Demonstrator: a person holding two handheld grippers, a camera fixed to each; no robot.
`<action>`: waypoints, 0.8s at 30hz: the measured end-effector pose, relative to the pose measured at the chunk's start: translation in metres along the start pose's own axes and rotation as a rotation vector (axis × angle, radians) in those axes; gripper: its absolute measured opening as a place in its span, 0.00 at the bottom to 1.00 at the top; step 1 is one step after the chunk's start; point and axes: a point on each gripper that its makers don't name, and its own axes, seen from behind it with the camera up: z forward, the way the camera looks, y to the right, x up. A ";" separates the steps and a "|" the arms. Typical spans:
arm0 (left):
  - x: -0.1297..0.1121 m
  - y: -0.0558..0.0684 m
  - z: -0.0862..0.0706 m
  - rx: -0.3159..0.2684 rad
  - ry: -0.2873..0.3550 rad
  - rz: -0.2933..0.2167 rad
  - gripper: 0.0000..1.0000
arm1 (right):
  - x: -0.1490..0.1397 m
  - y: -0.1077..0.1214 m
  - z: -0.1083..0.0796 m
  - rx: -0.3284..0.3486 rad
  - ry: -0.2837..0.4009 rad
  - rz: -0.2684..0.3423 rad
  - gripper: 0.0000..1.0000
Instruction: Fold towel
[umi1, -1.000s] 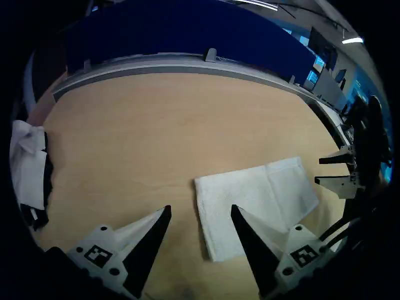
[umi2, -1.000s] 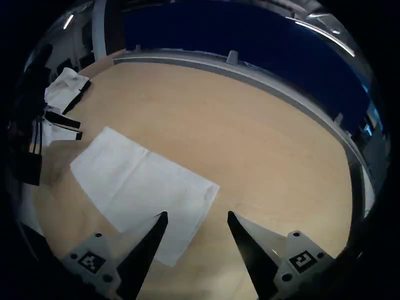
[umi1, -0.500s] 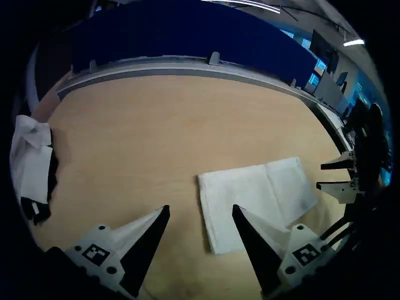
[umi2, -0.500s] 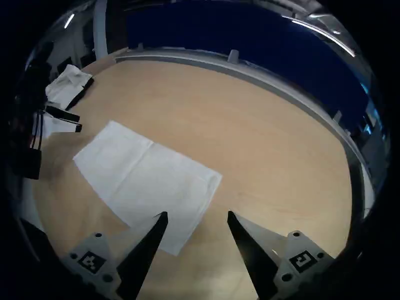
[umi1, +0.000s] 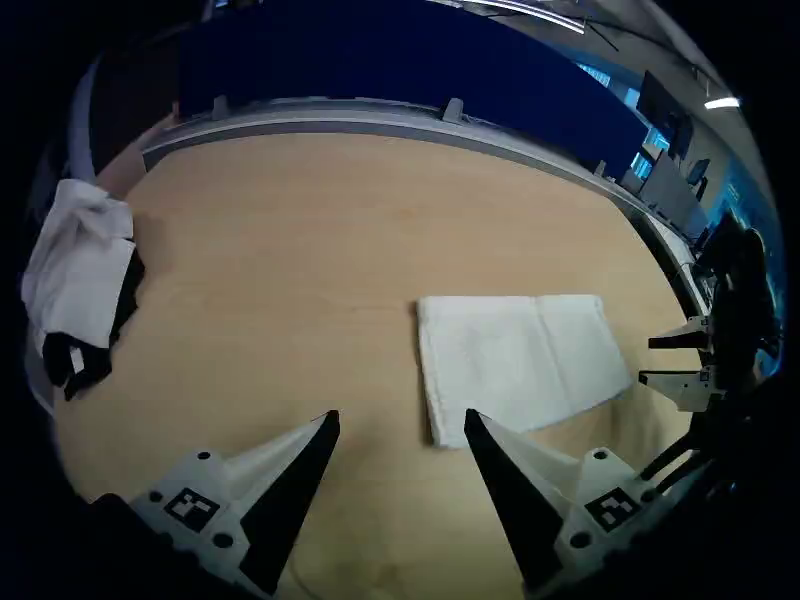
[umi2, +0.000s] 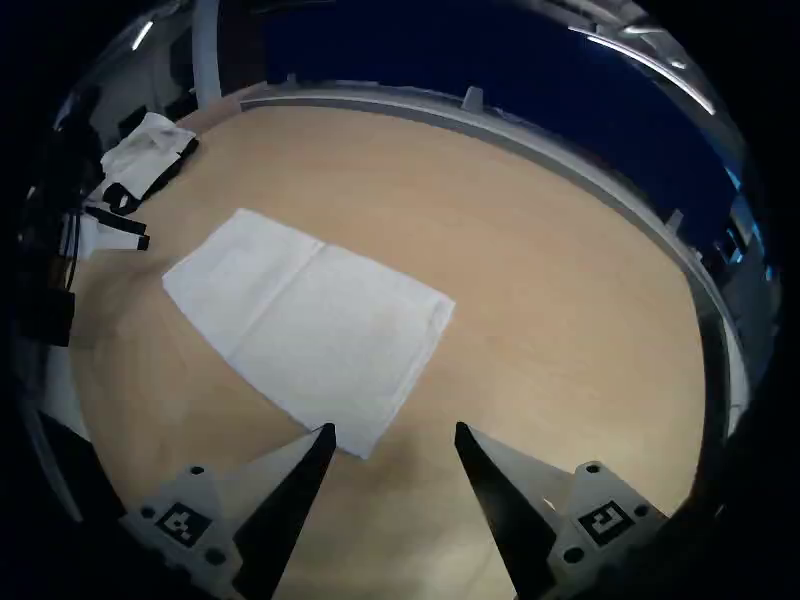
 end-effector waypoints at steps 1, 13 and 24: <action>-0.002 0.000 -0.001 0.001 0.000 -0.007 0.93 | -0.001 -0.001 0.000 0.002 -0.002 -0.001 0.92; -0.009 -0.003 -0.022 0.014 0.018 -0.041 0.92 | -0.011 -0.015 0.010 0.054 -0.021 -0.037 0.83; -0.021 -0.009 -0.045 0.031 0.028 -0.072 0.93 | -0.020 -0.028 0.016 0.107 -0.053 -0.103 0.65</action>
